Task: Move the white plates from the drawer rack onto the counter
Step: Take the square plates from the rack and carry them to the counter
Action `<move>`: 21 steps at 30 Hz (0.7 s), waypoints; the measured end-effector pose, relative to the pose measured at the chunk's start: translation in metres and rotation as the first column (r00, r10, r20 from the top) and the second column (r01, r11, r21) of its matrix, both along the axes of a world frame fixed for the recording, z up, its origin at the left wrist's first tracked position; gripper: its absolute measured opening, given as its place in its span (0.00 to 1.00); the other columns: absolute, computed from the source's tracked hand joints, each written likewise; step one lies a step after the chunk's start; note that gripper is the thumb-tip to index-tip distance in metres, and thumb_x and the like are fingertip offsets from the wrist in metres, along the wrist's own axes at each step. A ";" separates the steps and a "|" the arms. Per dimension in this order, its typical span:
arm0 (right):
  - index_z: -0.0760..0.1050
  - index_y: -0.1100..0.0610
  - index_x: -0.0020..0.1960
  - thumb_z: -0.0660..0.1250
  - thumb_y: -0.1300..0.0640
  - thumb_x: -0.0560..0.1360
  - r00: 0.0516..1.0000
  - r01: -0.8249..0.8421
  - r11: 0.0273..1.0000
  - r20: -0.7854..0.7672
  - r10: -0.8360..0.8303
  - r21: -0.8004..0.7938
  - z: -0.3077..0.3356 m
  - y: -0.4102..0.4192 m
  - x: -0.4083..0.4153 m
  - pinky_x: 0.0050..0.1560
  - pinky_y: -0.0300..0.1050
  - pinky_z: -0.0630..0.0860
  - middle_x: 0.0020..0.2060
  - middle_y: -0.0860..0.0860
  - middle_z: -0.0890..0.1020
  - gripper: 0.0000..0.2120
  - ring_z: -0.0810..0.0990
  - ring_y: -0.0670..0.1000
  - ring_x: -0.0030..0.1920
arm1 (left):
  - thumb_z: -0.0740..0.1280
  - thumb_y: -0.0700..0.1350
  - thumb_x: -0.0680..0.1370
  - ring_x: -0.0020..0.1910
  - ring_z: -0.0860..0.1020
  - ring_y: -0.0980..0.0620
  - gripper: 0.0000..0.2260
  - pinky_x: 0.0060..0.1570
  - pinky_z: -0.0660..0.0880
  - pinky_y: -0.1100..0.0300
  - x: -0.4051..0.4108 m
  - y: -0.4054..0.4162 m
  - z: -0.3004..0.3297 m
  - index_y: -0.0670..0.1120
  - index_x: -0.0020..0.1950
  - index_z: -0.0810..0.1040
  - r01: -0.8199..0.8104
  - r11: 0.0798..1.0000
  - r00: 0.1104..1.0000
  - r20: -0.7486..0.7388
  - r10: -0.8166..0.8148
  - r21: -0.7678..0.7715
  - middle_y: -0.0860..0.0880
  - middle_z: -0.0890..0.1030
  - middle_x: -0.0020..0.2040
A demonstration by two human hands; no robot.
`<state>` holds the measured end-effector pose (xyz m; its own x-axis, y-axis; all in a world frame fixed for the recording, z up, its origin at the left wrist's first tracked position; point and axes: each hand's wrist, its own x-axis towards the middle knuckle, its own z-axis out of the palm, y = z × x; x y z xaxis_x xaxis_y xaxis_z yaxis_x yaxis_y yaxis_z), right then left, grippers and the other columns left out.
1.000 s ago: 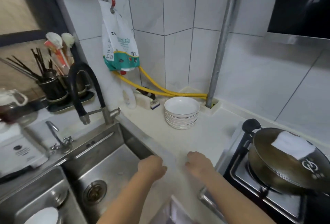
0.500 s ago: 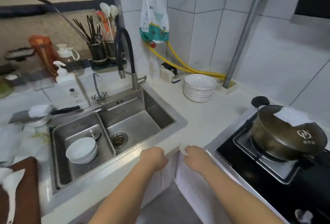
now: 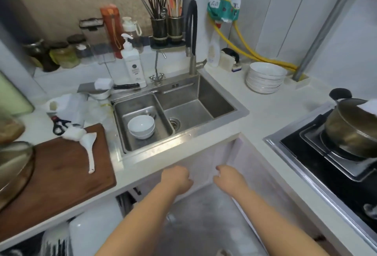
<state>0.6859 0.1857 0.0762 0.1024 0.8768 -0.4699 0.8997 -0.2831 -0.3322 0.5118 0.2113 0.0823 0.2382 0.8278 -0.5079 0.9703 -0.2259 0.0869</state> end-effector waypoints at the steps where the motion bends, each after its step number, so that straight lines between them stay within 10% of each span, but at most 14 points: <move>1: 0.68 0.57 0.69 0.59 0.53 0.76 1.000 -0.007 1.000 -0.023 0.007 0.003 -0.003 -0.007 -0.012 0.66 0.48 0.71 0.67 0.57 0.75 0.22 0.73 0.56 0.67 | 0.57 0.53 0.78 0.59 0.77 0.43 0.18 0.54 0.73 0.54 -0.012 -0.010 -0.002 0.44 0.58 0.78 -0.009 1.000 1.000 -0.007 0.009 -0.004 0.44 0.79 0.60; 11: 0.68 0.56 0.70 0.60 0.52 0.76 0.970 -0.190 0.980 -0.168 0.179 -0.054 -0.013 -0.071 -0.129 0.67 0.46 0.70 0.67 0.55 0.75 0.24 0.72 0.54 0.68 | 0.58 0.52 0.77 0.58 0.78 0.43 0.17 0.54 0.74 0.53 -0.113 -0.103 -0.012 0.44 0.56 0.78 -0.288 0.956 0.958 -0.007 0.288 -0.052 0.45 0.80 0.58; 21: 0.70 0.59 0.67 0.62 0.55 0.75 0.859 -0.487 0.866 -0.241 0.452 -0.113 -0.037 -0.126 -0.195 0.62 0.43 0.71 0.65 0.57 0.76 0.21 0.74 0.55 0.65 | 0.59 0.52 0.76 0.61 0.77 0.44 0.17 0.57 0.73 0.55 -0.171 -0.206 -0.027 0.46 0.60 0.78 -0.717 0.683 0.679 0.080 0.730 -0.143 0.45 0.79 0.61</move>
<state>0.4909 0.0595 0.0393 -0.4131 0.7051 -0.5763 0.8583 0.0901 -0.5051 0.3406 0.0057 0.0555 -0.3507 0.7189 -0.6002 0.8068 0.5573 0.1961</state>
